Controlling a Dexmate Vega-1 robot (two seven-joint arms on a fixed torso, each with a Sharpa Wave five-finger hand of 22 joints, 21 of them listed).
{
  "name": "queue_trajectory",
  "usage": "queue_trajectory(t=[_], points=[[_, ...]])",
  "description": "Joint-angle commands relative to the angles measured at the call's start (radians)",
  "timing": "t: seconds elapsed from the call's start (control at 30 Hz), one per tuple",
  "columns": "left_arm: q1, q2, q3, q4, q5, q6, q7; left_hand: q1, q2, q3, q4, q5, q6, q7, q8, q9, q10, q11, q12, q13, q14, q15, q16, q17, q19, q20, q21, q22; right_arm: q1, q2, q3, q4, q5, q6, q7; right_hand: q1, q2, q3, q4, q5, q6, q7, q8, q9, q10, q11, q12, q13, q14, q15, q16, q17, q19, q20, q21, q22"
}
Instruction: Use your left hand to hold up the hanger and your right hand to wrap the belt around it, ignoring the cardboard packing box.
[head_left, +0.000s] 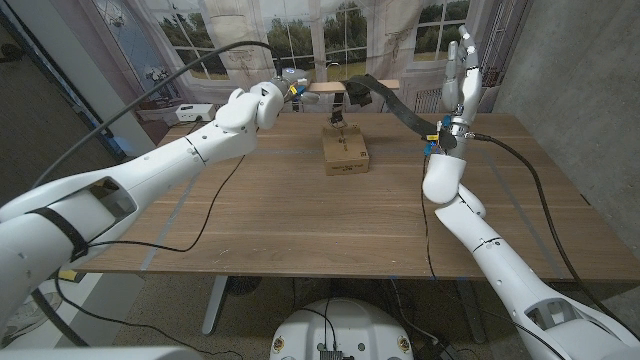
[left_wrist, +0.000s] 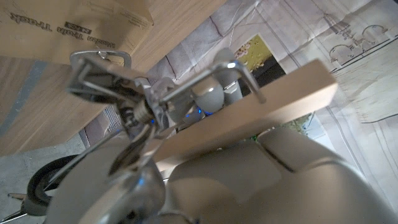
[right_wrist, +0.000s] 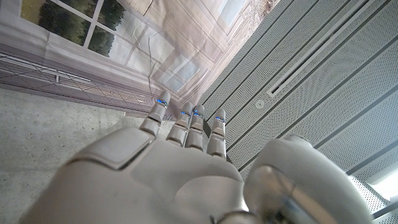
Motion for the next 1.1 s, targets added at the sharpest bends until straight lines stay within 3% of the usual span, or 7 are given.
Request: queue_trajectory(t=[0.03,0.5,0.87,1.1], points=[[-0.003,0.017,0.02,-0.001,-0.008,0.044,-0.118,0.008,0.001,-0.005,0.001,0.0,0.004,0.006,0.004,-0.001,-0.004,-0.006,0.007,0.001,-0.003,-0.001,0.001,0.001,0.0,-0.068,-0.001,0.002,0.011,0.001,-0.014,0.017,-0.003,0.017,-0.003,-0.005,0.001,0.0,-0.005,0.01,0.009,0.002,0.005,0.0,0.011,0.005,0.005,-0.002,0.011,-0.003,0.006,-0.001,0.007,-0.002,-0.005,0.0],[-0.039,0.014,0.064,0.023,0.009,0.089,-0.254,0.009,-0.001,-0.006,0.0,0.0,0.005,0.007,-0.006,-0.02,-0.013,-0.001,0.007,0.001,-0.004,0.0,-0.005,-0.001,-0.004,-0.064,-0.002,-0.001,0.021,0.01,-0.022,0.044,-0.005,0.04,-0.016,-0.006,0.007,-0.001,-0.007,0.02,0.014,0.004,0.004,0.0,0.018,0.004,0.006,-0.008,0.021,-0.001,0.009,-0.013,0.015,-0.005,-0.013,0.0],[-0.096,-0.026,0.125,0.105,0.027,0.13,-0.4,0.016,0.001,-0.003,-0.005,-0.002,0.021,0.012,-0.014,-0.043,-0.017,-0.001,0.008,0.001,-0.009,-0.001,-0.016,-0.01,-0.004,-0.063,-0.001,-0.007,0.031,0.017,-0.026,0.067,-0.004,0.06,-0.024,-0.007,0.011,-0.002,-0.008,0.026,0.016,0.005,0.003,0.0,0.022,0.004,0.006,-0.012,0.029,0.003,0.011,-0.02,0.02,-0.006,-0.018,0.001],[-0.11,-0.044,0.146,0.149,0.021,0.128,-0.412,0.03,-0.003,-0.002,-0.017,-0.01,0.069,0.017,-0.029,-0.078,-0.02,-0.004,0.011,0.001,-0.014,-0.001,-0.023,-0.015,-0.01,-0.063,0.001,-0.015,0.031,0.016,-0.026,0.071,-0.011,0.067,-0.029,-0.008,0.014,-0.002,-0.009,0.03,0.019,0.006,0.003,0.0,0.025,0.006,0.006,-0.015,0.034,0.002,0.013,-0.025,0.024,-0.007,-0.022,0.001]])
